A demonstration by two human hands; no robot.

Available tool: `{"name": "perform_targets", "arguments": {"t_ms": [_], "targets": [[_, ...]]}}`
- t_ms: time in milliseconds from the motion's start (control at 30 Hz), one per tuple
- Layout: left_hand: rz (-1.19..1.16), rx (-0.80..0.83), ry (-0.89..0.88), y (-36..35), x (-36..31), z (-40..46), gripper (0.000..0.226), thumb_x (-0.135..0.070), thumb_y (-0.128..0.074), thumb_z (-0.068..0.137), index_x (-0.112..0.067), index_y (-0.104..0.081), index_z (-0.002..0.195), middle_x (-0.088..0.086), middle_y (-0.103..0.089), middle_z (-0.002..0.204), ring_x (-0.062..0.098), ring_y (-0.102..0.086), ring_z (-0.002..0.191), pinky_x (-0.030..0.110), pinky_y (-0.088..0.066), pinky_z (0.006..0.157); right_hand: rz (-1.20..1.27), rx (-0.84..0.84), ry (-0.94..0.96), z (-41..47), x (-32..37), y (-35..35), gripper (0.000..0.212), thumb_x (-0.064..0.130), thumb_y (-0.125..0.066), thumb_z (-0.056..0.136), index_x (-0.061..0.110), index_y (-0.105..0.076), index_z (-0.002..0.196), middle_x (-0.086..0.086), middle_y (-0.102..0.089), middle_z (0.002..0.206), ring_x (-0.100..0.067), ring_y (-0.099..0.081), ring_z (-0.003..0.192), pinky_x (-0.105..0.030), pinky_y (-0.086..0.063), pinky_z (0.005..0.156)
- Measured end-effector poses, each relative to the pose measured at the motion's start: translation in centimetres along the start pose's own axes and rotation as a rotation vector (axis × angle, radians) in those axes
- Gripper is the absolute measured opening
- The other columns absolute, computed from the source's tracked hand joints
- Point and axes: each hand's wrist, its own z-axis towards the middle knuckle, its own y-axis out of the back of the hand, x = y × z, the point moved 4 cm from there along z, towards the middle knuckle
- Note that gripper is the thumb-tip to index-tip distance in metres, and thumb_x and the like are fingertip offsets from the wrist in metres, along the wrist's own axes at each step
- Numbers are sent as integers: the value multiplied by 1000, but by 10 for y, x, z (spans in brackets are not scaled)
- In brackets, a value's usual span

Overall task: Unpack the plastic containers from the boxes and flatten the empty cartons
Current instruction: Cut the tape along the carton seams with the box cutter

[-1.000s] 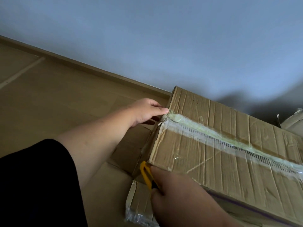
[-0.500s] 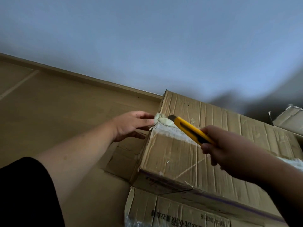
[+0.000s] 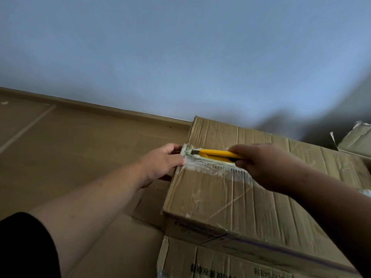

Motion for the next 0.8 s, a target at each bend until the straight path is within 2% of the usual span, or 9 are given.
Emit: {"name": "perform_targets", "arguments": {"t_ms": [67, 167, 333, 400, 500, 567, 700, 800], "targets": [[4, -17, 9, -2, 0, -1, 35, -17, -60, 90, -30, -59, 123, 2, -67, 108, 15, -63, 92, 25, -50, 65, 1, 17, 23, 4, 2, -2, 23, 39, -51, 98, 43, -51, 121, 9, -62, 95, -18, -59, 87, -41, -54, 79], [-4, -27, 6, -2, 1, -3, 36, -16, -60, 91, -30, -58, 123, 1, -68, 107, 15, -63, 93, 27, -49, 70, -20, 12, 55, 9, 4, -5, 20, 38, -49, 98, 41, -52, 118, 10, -58, 88, -18, -55, 82, -35, -50, 70], [1, -23, 7, -2, 3, -3, 43, -24, -67, 81, -30, -59, 123, 0, -69, 108, 15, -63, 95, 27, -49, 74, -144, -28, 96, 11, 12, -8, 19, 40, -43, 100, 40, -47, 119, 9, -59, 96, -17, -52, 82, -29, -36, 56], [14, -11, 8, -2, 2, -3, 39, -17, -64, 88, -28, -58, 126, 3, -68, 108, 14, -64, 91, 26, -49, 70, -181, -28, 106, 10, 15, -7, 21, 41, -42, 101, 41, -46, 121, 10, -60, 100, -17, -54, 85, -28, -33, 53], [30, 16, 22, -1, 2, -4, 37, -14, -60, 91, -26, -56, 127, 4, -69, 107, 11, -66, 84, 22, -50, 62, -224, -20, 113, 9, 14, -4, 24, 41, -41, 101, 43, -43, 125, 11, -60, 102, -17, -59, 93, -28, -35, 55], [28, 24, 27, -2, 2, -4, 39, -14, -61, 90, -27, -55, 127, 4, -69, 104, 9, -67, 78, 21, -51, 58, -262, -18, 125, 8, 11, -1, 23, 41, -42, 101, 42, -43, 124, 11, -59, 100, -15, -58, 90, -27, -35, 54], [84, -3, 17, -1, 2, -5, 57, -29, -66, 72, -30, -54, 128, 2, -71, 102, 14, -67, 83, 31, -53, 69, -316, -8, 136, 6, 8, 2, 20, 40, -42, 101, 41, -44, 121, 11, -58, 98, -14, -57, 84, -26, -37, 52], [70, -6, 9, -1, 3, -7, 56, -29, -66, 73, -30, -54, 127, 4, -71, 108, 18, -69, 90, 36, -55, 76, -322, -8, 141, 3, 1, 5, 21, 40, -42, 101, 41, -44, 122, 11, -60, 99, -14, -59, 87, -28, -47, 59]]}}
